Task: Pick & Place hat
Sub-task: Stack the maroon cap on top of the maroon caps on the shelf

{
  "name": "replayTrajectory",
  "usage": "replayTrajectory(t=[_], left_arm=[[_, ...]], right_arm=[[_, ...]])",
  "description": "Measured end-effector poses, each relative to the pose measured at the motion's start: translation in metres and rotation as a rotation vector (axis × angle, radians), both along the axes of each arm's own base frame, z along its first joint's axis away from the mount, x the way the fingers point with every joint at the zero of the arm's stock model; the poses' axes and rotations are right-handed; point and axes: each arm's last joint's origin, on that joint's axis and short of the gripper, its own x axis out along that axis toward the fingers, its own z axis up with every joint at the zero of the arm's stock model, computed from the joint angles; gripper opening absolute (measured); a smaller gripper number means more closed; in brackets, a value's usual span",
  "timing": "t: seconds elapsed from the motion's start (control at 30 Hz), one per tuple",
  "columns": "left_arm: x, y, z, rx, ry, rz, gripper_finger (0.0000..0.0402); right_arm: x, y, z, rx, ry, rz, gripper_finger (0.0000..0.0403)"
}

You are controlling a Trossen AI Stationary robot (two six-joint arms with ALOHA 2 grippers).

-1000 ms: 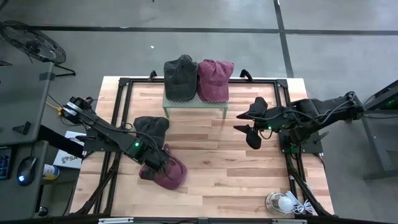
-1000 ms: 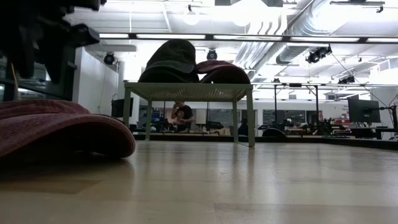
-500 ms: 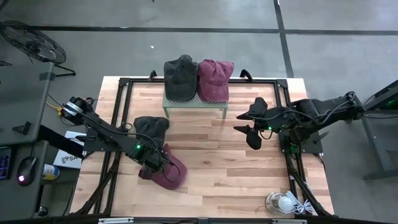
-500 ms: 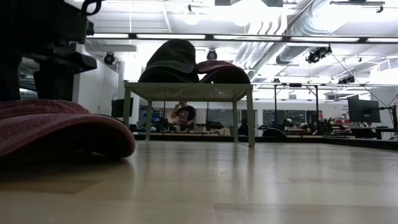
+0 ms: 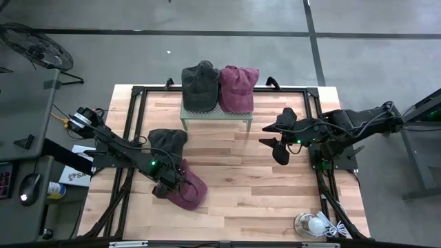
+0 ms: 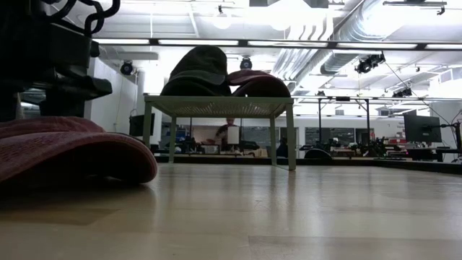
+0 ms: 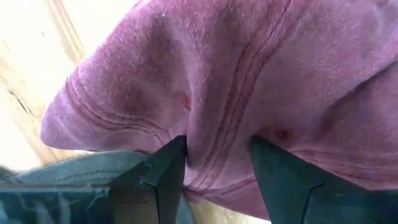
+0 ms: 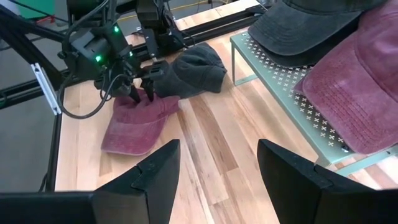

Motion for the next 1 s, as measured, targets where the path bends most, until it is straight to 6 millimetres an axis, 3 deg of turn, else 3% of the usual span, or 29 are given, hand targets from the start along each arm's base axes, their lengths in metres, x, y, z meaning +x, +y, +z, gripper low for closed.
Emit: replayTrajectory(t=[0.17, 0.43, 0.73, 1.0], left_arm=[[0.000, 0.001, 0.000, 0.026, -0.013, 0.005, 0.0141], [0.000, 0.000, 0.000, 0.015, -0.012, 0.023, 0.0011], [0.004, -0.002, 0.008, 0.004, -0.012, 0.036, 0.0004], [0.021, -0.011, 0.060, 0.003, -0.064, -0.050, 0.0002]], right_arm=[[0.000, 0.000, 0.000, 0.001, -0.001, -0.002, 0.0207], [0.000, 0.000, 0.000, 0.000, -0.001, -0.002, 0.0207], [0.000, 0.000, 0.000, -0.004, -0.002, -0.009, 0.0207], [0.000, 0.000, 0.000, 0.003, 0.000, 0.001, 0.0207]])
